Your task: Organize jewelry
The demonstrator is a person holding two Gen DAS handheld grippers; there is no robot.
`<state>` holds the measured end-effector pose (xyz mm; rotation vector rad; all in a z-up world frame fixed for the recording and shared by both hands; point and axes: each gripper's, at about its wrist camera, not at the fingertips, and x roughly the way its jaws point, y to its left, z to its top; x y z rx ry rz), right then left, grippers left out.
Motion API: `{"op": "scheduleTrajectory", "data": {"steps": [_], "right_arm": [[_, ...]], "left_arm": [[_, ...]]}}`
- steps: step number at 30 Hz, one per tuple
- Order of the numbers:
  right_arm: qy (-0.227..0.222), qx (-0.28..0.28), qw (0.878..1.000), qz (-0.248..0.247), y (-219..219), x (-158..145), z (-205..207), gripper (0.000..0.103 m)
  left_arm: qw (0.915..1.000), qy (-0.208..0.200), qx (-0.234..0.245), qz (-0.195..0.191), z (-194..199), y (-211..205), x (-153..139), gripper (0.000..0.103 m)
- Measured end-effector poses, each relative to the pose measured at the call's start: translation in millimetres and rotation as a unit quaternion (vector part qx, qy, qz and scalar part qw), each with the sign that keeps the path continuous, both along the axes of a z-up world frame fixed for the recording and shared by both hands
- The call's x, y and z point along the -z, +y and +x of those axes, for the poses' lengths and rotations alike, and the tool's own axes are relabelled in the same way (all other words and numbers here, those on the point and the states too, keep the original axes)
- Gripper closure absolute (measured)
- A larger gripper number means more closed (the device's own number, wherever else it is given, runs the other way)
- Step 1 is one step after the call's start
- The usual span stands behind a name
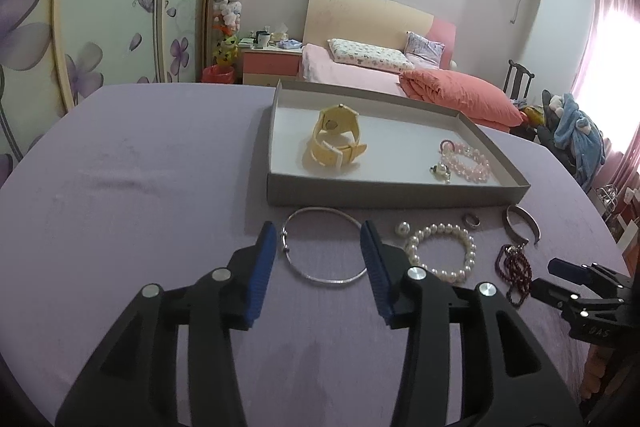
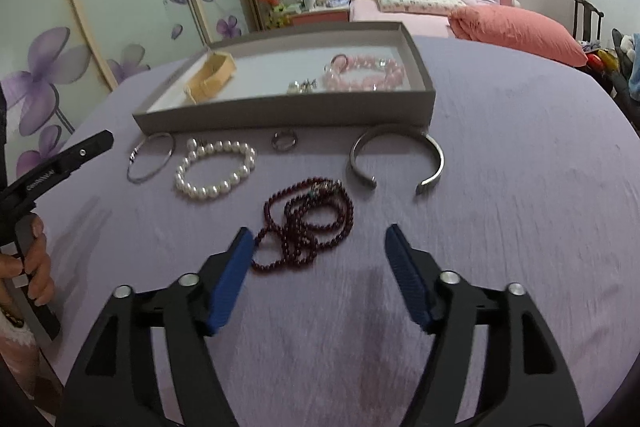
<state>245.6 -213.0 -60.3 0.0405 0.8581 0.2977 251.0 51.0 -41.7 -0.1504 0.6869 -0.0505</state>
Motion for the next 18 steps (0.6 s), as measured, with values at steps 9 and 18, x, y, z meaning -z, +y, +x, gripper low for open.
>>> {"op": "scheduleTrajectory", "data": {"steps": [9, 18], "right_arm": [[0.016, -0.006, 0.998, -0.055, 21.4, 8.2, 18.9, 0.024], [0.002, -0.025, 0.998, -0.065, 30.5, 4.8, 20.0, 0.088]], "left_arm": [[0.9999, 0.008, -0.012, -0.003, 2.9, 5.2, 4.6, 0.058], [0.9998, 0.016, -0.011, -0.004, 6.5, 4.7, 7.7, 0.058]]}}
